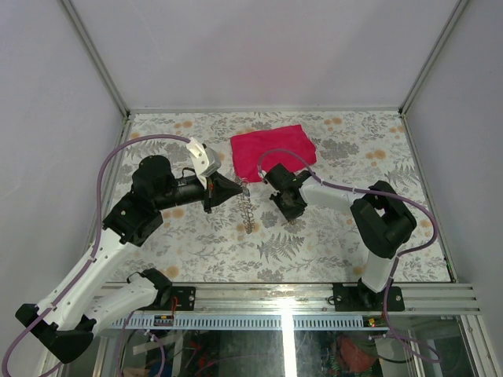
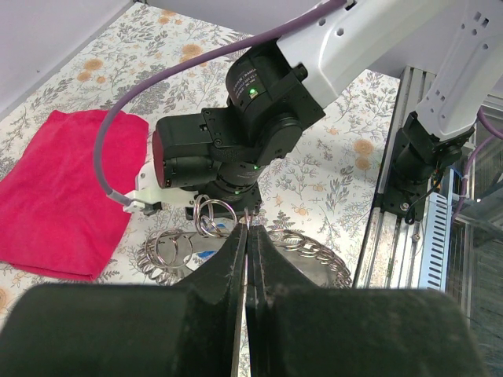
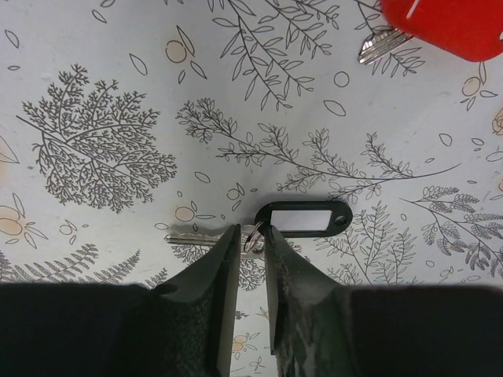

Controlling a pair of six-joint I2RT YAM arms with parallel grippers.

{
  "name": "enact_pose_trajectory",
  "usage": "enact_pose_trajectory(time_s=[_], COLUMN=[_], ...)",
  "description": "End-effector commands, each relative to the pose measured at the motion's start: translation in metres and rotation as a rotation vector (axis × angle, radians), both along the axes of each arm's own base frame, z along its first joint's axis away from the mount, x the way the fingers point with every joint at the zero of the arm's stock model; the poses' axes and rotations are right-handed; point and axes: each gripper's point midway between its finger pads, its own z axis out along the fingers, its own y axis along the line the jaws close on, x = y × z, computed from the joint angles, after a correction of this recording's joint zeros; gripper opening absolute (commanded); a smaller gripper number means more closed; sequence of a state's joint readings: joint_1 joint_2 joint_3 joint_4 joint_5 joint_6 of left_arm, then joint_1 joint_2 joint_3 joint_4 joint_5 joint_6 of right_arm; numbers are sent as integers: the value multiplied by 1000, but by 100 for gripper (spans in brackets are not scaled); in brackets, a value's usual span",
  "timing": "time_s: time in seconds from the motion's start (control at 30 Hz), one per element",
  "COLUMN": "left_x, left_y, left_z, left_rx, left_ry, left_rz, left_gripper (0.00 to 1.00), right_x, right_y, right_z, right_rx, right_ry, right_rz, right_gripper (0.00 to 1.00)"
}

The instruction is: Put the keys on the keyring

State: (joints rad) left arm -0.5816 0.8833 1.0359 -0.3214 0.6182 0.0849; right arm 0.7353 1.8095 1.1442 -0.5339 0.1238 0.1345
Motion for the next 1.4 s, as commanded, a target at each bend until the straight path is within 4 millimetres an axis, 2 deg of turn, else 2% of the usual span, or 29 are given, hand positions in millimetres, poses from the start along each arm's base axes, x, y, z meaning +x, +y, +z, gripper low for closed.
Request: enact_pose_trajectory(time_s=[0.0,0.1,0.23,0.33,0.43,0.53,0.67,0.9,0.97,1.1,1.17,1.2,1.27,1.3,1.33,1.37], left_x=[-1,-2,-2,-1,-1,-1,-2,-1,0,0,1,1,1,1,1,1], left_y=[1,1,1,2,2,2,2,0,-2,-4,-4,-4,-5,-5,-5,-6], left_z=[32,32,31,32,33,34,37,40,40,40,40,40,40,41,41,41], left_rx=[-60,-60,-60,-60,-62,-62,-66,-72,-75,-78,-76,-77,-77,-77,-77,-78], left_ry=[-89,-88,-87,-89,-93,-94,-95,-96,-92,-90,-90,-90,-89,-89,-90,-88], left_rz=[-3,-3,-2,3,5,4,0,-9,-12,-20,-21,-23,-23,-25,-24,-28], left_gripper=[0,0,0,0,0,0,0,0,0,0,0,0,0,0,0,0], right_x=[5,5,4,4,4,3,-1,-9,-17,-32,-33,-25,0,4,-1,-16], right_y=[5,5,4,5,9,18,33,53,55,53,48,41,12,4,8,26], right_z=[4,6,9,16,31,55,96,178,190,189,185,185,185,189,192,198], right_rx=[-15,-16,-17,-1,48,146,306,579,628,593,556,527,415,380,399,482], right_ry=[-11,-11,-11,-20,-46,-91,-167,-376,-387,-292,-273,-310,-428,-446,-420,-358], right_rz=[-4,-7,-13,-20,-22,-8,67,222,256,309,303,246,55,13,44,143], right_gripper=[23,18,2,0,0,0,0,0,0,0,0,0,0,0,0,0])
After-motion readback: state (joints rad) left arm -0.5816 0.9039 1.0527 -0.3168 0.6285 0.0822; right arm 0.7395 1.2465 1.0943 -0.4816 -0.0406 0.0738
